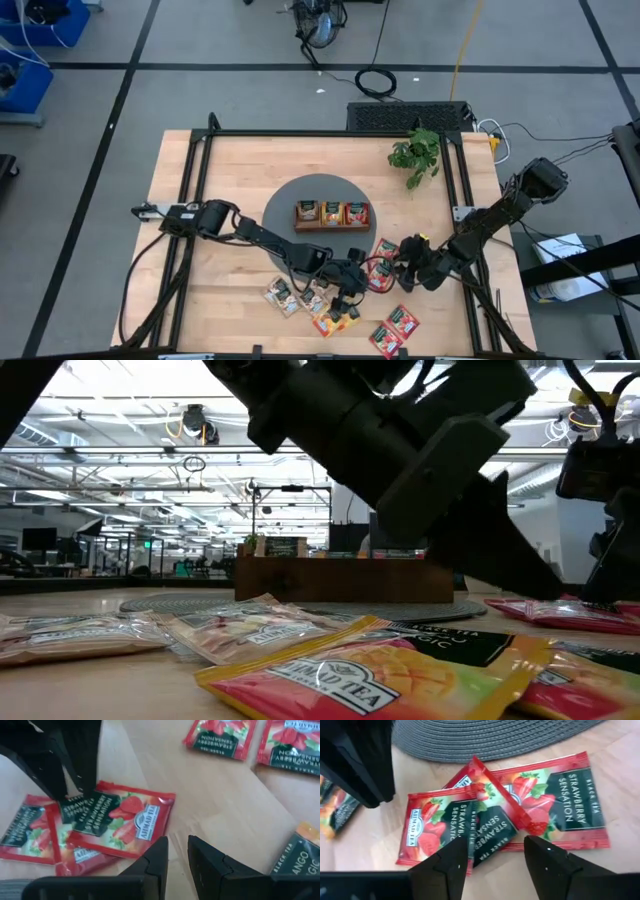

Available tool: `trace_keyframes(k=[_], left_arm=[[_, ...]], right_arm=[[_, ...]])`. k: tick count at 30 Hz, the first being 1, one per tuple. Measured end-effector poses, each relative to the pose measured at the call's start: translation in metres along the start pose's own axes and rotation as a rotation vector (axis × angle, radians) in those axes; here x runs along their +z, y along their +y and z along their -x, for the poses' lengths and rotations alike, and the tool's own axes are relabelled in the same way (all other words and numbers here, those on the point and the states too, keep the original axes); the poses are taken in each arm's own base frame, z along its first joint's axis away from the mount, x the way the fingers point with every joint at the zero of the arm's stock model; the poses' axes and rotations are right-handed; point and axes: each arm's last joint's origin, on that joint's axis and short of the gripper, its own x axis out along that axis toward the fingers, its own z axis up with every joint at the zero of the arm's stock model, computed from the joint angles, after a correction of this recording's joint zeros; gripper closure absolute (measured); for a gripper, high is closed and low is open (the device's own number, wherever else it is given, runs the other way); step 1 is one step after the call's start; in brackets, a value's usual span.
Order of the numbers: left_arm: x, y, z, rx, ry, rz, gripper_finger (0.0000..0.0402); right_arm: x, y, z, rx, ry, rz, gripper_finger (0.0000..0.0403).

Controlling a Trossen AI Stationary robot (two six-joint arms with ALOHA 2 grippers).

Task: Pick & Place Tea
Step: Put the red tea sachet into the right section of the wooden organizer

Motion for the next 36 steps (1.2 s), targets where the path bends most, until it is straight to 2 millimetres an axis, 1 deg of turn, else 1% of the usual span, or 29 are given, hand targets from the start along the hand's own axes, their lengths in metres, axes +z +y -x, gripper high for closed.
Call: trace_keyframes(k=[5, 8, 14, 18, 23, 30, 36], left_arm=[[0.0, -0.001, 0.0, 0.001, 0.004, -0.007, 0.0321], [-0.001, 0.001, -0.003, 0.0, -0.015, -0.002, 0.0321], [-0.005, 0.009, -0.006, 0.012, -0.009, 0.02, 0.0321], [-0.009, 0.017, -0.007, -0.01, -0.002, 0.06, 0.0321], [-0.01, 0.023, -0.007, 0.004, -0.002, 0.083, 0.0321], [-0.019, 0.023, -0.019, -0.013, -0.026, 0.085, 0.0321], [-0.02, 0.024, -0.021, -0.005, -0.032, 0.088, 0.0321]], right_arm=[[0.0, 0.002, 0.0, 0.023, 0.018, -0.057, 0.0223], [0.0, 0.002, 0.0, 0.023, 0.019, -0.083, 0.0223], [0.0, 0.003, 0.0, 0.033, 0.015, -0.065, 0.0224], [0.0, 0.003, 0.0, 0.039, 0.018, -0.058, 0.0234], [0.001, 0.006, 0.0, 0.077, 0.03, -0.038, 0.0247], [0.0, 0.008, 0.001, 0.096, 0.051, -0.032, 0.0252], [0.001, 0.01, 0.001, 0.127, 0.058, -0.034, 0.0252]])
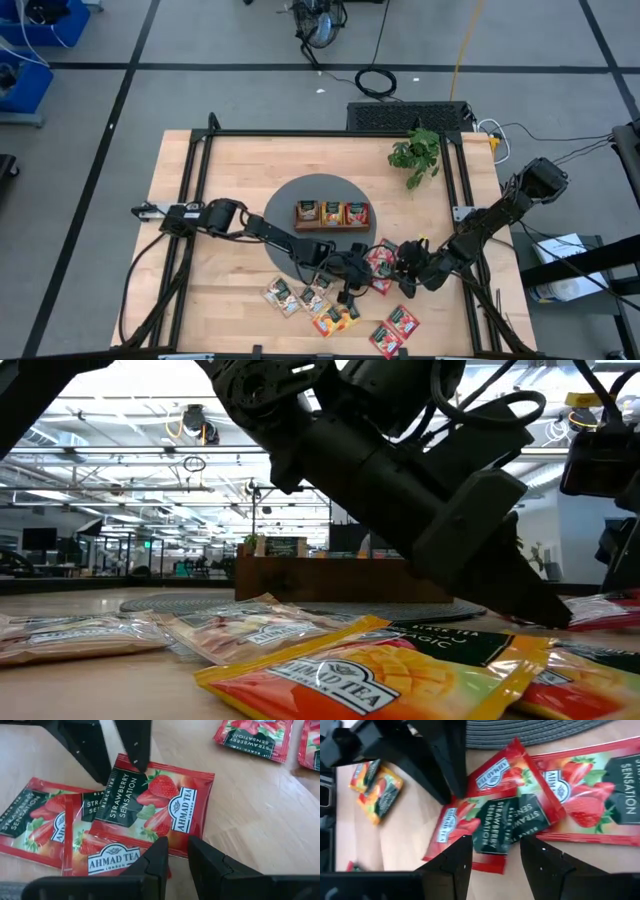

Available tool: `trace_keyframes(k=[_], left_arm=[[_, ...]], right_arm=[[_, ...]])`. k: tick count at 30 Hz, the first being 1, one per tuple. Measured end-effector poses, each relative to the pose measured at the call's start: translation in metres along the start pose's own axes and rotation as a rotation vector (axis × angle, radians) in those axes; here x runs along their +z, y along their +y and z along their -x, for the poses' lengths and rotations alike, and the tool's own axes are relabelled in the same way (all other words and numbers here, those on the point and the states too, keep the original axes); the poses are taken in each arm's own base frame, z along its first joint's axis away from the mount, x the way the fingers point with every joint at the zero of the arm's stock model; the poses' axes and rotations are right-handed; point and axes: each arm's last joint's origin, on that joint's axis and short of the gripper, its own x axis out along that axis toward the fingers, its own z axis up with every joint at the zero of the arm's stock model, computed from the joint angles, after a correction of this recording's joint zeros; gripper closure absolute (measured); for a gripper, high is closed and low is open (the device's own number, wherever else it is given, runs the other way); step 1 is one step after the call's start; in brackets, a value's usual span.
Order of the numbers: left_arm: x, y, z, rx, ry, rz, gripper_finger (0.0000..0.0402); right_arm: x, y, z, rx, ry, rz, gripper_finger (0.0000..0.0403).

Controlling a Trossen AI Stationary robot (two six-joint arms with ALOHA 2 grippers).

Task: Pick & Place Tea
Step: Put the red tea sachet into the right section of the wooden organizer

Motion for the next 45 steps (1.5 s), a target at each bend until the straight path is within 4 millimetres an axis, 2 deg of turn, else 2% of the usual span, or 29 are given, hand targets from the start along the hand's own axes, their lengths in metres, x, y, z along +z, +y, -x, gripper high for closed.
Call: trace_keyframes(k=[10, 26, 29, 34, 39, 43, 45], left_arm=[[0.003, 0.001, -0.001, 0.036, -0.042, 0.002, 0.0321], [0.006, 0.001, -0.001, 0.083, -0.072, 0.005, 0.0321], [0.008, -0.006, 0.003, 0.071, -0.043, -0.04, 0.0321], [0.022, -0.034, 0.019, -0.012, -0.015, -0.143, 0.0321], [0.019, -0.057, 0.02, -0.086, 0.014, -0.258, 0.0321], [0.021, -0.062, 0.021, -0.131, -0.006, -0.292, 0.0321], [0.024, -0.059, 0.021, -0.122, -0.035, -0.277, 0.0321]], right_arm=[[-0.001, 0.002, 0.0, 0.026, 0.036, -0.02, 0.0269], [-0.006, 0.003, 0.001, 0.061, 0.129, -0.031, 0.0383], [-0.006, 0.003, 0.001, 0.061, 0.128, -0.025, 0.0392], [-0.006, 0.003, 0.001, 0.062, 0.127, -0.015, 0.0391], [-0.006, 0.003, 0.001, 0.061, 0.127, -0.016, 0.0382], [-0.008, 0.004, 0.002, 0.074, 0.162, -0.045, 0.0371], [-0.009, 0.004, 0.002, 0.079, 0.187, -0.072, 0.0364]])
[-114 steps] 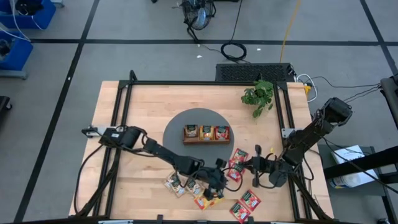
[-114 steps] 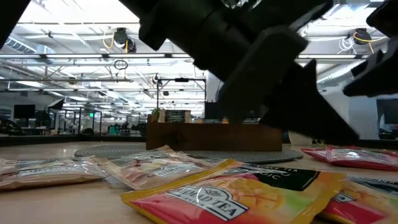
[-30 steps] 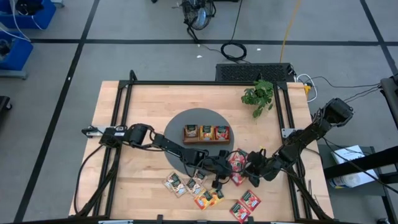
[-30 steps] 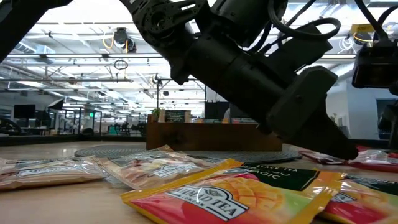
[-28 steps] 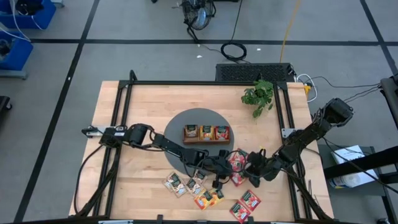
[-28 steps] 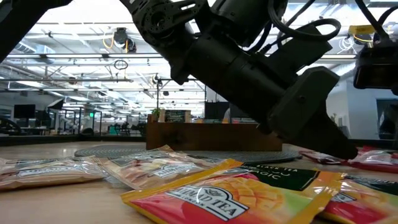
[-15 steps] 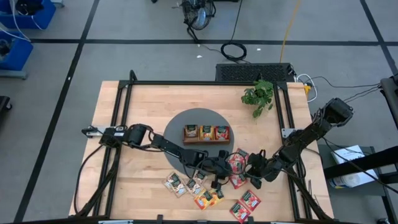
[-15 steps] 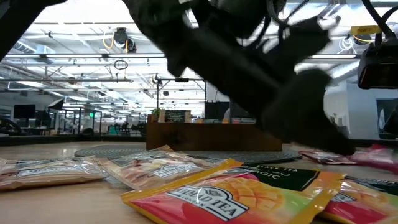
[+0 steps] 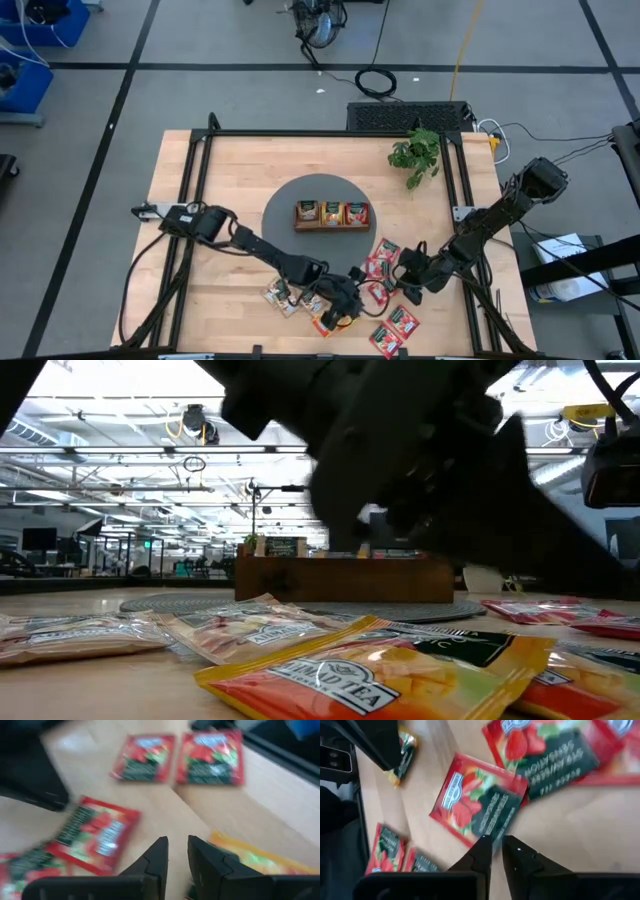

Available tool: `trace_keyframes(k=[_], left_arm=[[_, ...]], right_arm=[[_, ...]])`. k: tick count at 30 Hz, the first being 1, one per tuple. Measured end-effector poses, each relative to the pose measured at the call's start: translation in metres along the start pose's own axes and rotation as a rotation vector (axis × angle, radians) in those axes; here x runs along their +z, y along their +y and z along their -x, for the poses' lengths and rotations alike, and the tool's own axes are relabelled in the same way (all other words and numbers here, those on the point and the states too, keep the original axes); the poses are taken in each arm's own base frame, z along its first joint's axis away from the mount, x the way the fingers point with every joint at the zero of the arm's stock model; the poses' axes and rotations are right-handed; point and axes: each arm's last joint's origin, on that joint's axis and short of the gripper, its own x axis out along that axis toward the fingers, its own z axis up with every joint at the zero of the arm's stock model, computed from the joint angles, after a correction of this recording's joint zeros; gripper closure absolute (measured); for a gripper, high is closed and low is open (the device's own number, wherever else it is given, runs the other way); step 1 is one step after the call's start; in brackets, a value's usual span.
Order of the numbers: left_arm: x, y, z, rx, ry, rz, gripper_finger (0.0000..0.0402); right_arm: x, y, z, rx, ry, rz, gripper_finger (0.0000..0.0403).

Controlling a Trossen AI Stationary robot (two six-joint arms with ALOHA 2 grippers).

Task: Pick & Place Tea
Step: Put the red tea sachet into the right section of the wooden organizer

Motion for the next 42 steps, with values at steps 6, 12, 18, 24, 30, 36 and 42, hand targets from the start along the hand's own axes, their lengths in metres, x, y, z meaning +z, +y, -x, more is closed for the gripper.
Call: trace_keyframes(k=[6, 12, 18, 24, 30, 36, 42], left_arm=[[-0.007, 0.016, -0.005, -0.01, -0.057, 0.062, 0.0321], [-0.025, 0.026, -0.015, -0.035, -0.049, 0.14, 0.0321], [-0.028, 0.035, -0.015, -0.028, -0.062, 0.196, 0.0321], [-0.034, 0.041, -0.018, -0.031, -0.07, 0.23, 0.0321], [-0.042, 0.043, -0.029, -0.051, -0.059, 0.237, 0.0321], [-0.041, 0.046, -0.035, -0.043, -0.051, 0.247, 0.0321], [-0.043, 0.047, -0.038, -0.034, -0.045, 0.25, 0.0321]], right_arm=[[-0.001, -0.001, -0.001, -0.016, 0.003, -0.034, 0.0342], [-0.003, -0.002, -0.008, -0.024, 0.0, -0.048, 0.0326], [-0.003, -0.002, -0.01, -0.028, -0.002, -0.063, 0.0319], [-0.004, 0.001, -0.015, 0.019, -0.014, -0.049, 0.0319], [-0.005, 0.0, -0.021, 0.009, -0.012, -0.049, 0.0319], [-0.005, 0.001, -0.022, 0.031, -0.018, -0.046, 0.0319], [-0.005, 0.002, -0.022, 0.047, 0.004, -0.006, 0.0322]])
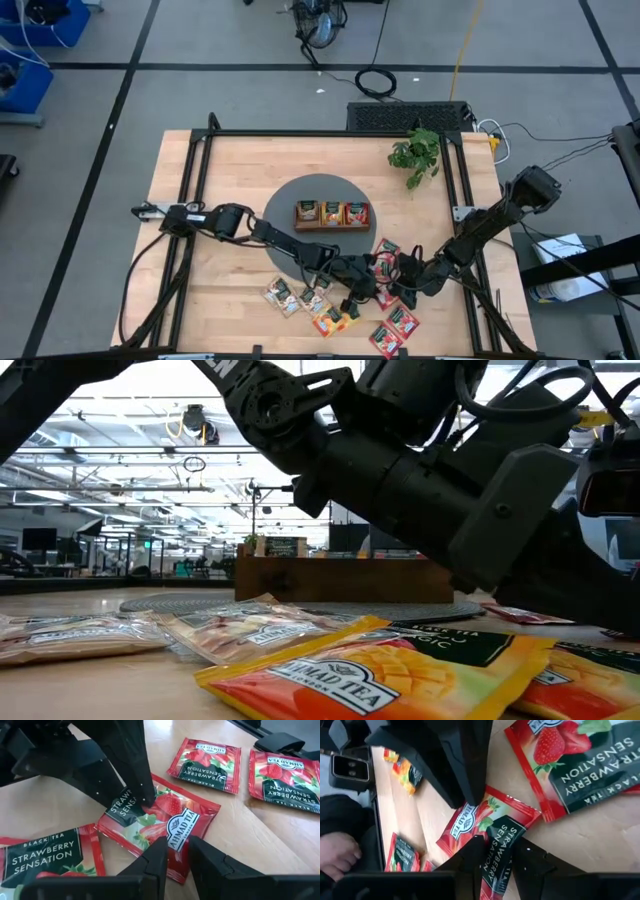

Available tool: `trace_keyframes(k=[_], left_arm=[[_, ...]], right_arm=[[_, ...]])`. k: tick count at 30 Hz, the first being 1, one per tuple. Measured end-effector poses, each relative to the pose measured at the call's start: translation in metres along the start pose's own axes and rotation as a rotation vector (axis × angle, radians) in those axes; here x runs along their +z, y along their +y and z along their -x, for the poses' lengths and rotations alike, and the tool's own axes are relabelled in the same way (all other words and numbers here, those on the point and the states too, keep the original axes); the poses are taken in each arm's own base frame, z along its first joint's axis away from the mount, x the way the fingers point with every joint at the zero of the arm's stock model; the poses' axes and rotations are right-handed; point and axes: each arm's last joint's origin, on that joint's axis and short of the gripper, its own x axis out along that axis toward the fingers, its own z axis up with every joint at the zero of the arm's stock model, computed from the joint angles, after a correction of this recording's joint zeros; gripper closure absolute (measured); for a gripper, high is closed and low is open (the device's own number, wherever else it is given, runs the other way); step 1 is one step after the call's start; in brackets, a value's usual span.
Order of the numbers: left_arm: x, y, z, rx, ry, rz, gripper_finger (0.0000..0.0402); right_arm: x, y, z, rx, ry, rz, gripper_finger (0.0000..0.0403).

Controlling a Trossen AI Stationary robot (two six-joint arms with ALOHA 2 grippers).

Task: Pick & Place Tea
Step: Put the red tea sachet into the right section of the wooden organizer

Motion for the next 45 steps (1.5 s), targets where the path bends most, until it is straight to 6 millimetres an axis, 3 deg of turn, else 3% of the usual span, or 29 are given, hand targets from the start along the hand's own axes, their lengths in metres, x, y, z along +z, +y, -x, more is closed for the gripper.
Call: trace_keyframes(k=[8, 18, 27, 34, 45], left_arm=[[-0.001, 0.001, 0.0, 0.005, 0.006, 0.01, 0.0321], [0.016, -0.007, 0.014, 0.003, 0.02, -0.005, 0.0321], [0.043, -0.043, 0.047, -0.071, 0.164, -0.065, 0.0321], [0.04, -0.069, 0.052, -0.041, 0.28, -0.134, 0.0321], [0.024, -0.104, 0.056, 0.062, 0.439, -0.101, 0.0321]], right_arm=[[0.001, 0.003, 0.0, 0.035, -0.003, 0.095, 0.0396], [0.001, 0.007, 0.001, 0.078, -0.015, 0.147, 0.04], [0.007, 0.018, 0.011, 0.137, -0.031, 0.224, 0.0402], [0.02, 0.036, 0.032, 0.075, -0.066, 0.305, 0.0402], [0.04, 0.064, 0.061, -0.08, -0.119, 0.429, 0.0403]])
